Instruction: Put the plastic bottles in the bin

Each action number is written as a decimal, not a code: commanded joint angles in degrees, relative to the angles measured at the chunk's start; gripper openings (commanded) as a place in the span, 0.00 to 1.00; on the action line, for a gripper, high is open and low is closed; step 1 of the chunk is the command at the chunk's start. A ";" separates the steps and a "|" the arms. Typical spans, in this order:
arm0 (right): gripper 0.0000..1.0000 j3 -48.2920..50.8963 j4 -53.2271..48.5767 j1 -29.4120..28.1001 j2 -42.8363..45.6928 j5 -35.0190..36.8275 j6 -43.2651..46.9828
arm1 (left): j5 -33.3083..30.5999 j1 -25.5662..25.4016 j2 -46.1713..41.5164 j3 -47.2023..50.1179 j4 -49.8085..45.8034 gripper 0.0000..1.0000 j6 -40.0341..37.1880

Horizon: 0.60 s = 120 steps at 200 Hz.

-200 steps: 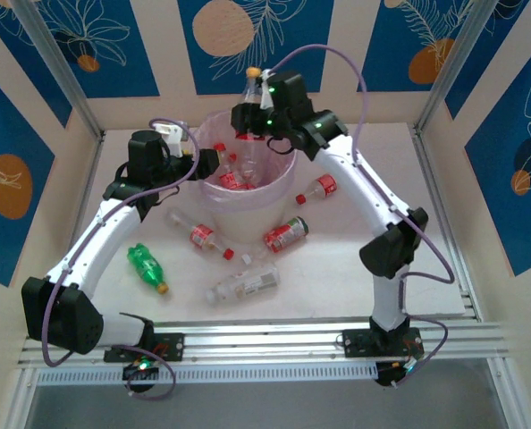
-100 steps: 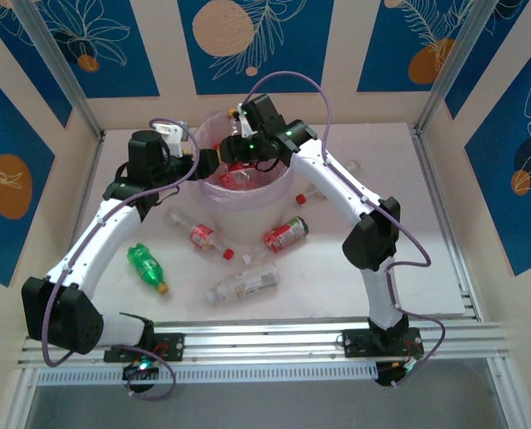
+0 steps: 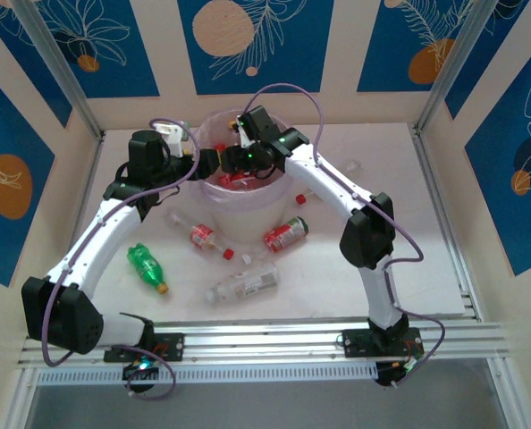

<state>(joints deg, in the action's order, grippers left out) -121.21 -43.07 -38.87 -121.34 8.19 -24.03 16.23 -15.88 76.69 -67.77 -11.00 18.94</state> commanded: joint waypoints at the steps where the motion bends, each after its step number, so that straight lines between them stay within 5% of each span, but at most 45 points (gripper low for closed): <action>1: 0.71 1.41 -2.19 -0.85 -1.43 -1.07 -0.14 | -0.76 -1.96 2.89 2.55 -9.46 0.84 -4.70; 120: 0.99 -5.08 -5.87 -0.85 1.02 2.34 4.04 | -0.74 -1.99 2.61 2.50 -9.48 0.84 -4.79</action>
<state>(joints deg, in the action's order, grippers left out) -123.00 -47.07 -39.16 -122.17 9.26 -22.11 16.21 -15.88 76.66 -67.79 -11.07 18.96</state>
